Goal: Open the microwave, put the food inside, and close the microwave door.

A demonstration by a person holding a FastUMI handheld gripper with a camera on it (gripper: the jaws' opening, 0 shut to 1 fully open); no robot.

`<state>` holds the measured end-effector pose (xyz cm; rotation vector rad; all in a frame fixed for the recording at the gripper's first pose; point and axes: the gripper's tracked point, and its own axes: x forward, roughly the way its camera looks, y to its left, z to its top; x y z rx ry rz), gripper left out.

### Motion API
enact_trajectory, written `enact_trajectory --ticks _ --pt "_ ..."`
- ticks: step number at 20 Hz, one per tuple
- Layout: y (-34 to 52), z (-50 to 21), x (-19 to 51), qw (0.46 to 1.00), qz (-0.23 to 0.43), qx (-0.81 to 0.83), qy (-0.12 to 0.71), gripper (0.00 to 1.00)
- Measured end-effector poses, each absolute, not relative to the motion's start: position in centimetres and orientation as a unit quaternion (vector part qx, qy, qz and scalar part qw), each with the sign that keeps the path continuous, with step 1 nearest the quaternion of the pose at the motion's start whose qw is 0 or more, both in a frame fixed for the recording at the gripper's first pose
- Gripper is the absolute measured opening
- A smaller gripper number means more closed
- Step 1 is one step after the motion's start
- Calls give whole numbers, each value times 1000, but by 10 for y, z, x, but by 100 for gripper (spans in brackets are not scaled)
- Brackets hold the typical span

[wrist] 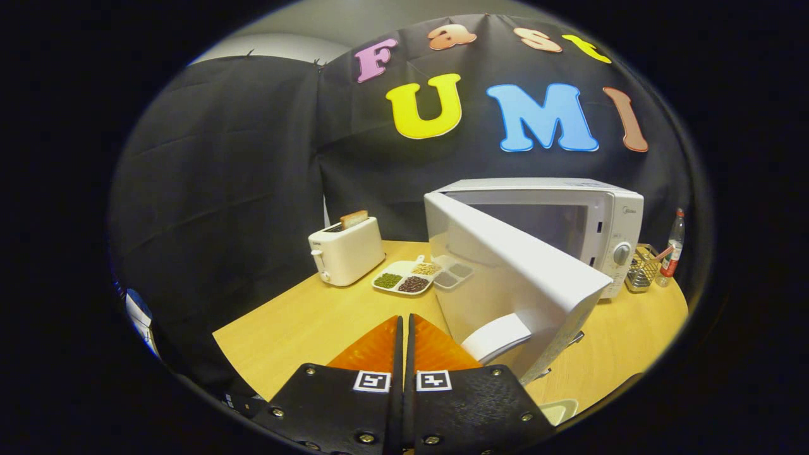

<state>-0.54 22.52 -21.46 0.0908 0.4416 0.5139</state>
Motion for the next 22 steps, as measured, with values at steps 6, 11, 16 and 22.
enact_trajectory --ticks 6,11,16,22 --pt "178 -216 28 954 203 49 216 1" --pt "150 -221 50 960 170 51 216 1" --pt "116 -216 78 967 139 50 209 1" --pt "89 -218 109 971 109 54 205 1"
